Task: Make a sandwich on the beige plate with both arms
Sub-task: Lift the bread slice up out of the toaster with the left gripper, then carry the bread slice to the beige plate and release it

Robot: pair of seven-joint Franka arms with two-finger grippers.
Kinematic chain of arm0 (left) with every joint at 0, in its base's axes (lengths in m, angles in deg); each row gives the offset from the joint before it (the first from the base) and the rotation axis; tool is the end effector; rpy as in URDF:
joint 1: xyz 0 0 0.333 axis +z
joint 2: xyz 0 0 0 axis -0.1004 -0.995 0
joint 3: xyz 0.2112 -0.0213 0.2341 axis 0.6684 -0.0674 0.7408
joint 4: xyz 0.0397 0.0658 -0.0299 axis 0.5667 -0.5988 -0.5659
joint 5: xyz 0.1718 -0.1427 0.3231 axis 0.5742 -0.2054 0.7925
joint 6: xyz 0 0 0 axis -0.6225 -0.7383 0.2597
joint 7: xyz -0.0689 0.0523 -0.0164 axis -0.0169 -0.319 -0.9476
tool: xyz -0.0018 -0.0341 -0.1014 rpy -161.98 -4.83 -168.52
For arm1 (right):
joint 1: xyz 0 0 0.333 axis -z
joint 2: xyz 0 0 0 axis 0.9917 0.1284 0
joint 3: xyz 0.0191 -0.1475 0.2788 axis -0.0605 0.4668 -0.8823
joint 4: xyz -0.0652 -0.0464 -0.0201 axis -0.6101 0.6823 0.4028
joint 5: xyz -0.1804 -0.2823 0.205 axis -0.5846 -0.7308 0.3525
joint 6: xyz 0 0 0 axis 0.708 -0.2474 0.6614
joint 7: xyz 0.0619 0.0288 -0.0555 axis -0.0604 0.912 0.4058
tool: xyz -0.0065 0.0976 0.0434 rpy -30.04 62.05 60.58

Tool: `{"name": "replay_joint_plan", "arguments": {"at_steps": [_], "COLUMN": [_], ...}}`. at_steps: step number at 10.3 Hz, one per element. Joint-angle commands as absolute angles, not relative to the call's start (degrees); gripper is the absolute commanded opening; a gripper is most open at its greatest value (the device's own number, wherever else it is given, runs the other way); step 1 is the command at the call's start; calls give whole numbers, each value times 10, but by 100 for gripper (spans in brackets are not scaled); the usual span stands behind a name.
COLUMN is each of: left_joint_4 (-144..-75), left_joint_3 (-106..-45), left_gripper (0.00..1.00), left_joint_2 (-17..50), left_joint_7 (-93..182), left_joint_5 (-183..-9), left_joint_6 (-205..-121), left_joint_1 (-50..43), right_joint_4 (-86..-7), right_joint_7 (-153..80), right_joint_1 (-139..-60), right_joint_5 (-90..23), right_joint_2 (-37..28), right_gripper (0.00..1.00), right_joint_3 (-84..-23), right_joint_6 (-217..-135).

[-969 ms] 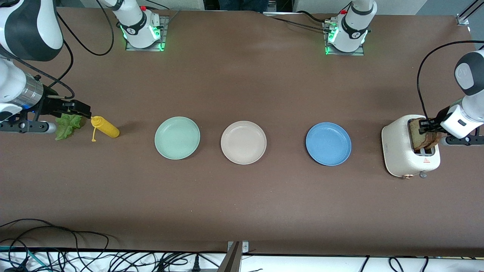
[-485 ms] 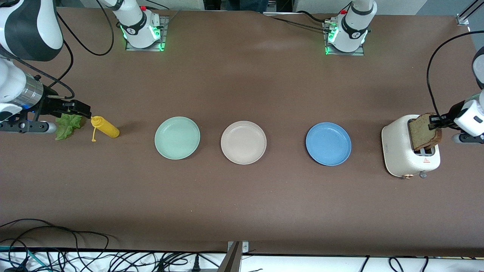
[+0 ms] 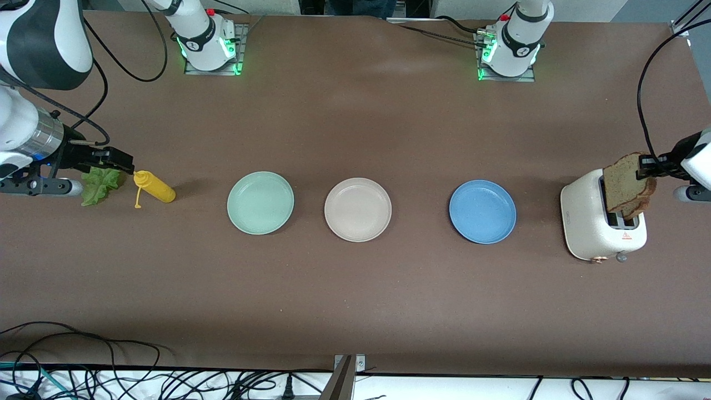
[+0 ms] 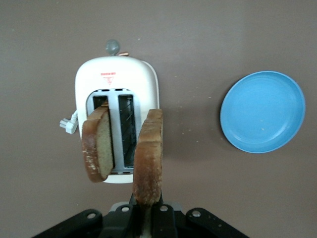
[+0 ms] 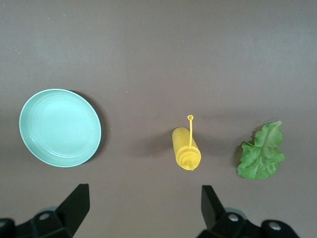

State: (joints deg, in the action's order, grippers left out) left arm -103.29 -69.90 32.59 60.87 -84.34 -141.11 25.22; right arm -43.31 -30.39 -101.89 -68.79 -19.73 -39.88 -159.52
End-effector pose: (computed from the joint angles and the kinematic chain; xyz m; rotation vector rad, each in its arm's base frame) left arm 0.5931 0.0846 0.5099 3.1189 -0.0909 -0.2028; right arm 0.5973 0.0163 0.5139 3.1196 -0.0279 -0.1190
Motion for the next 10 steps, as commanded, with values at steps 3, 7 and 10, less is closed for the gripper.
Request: {"name": "replay_joint_plan", "arguments": {"at_steps": [3, 7, 10], "left_joint_4": [-1012, -1011, -996], "left_joint_3": [-745, -750, -750], "left_gripper": [0, 0, 0], "left_joint_2": [315, 228, 152], "left_joint_7": [589, 584, 590], "left_joint_5": [-996, -1193, -1295], "left_joint_6": [-1390, -1410, -1432], "left_joint_1": [245, 185, 108], "right_joint_4": [-422, -422, -422], "right_joint_7": [-299, -299, -300], "right_joint_1": [-1018, -1018, -1017], "right_joint_5": [-687, -687, -687], "right_joint_2": [-195, -195, -196], "right_gripper": [100, 100, 100], "right_joint_3": [-399, -399, -399], "right_joint_6": [-1585, -1585, -1585]}}
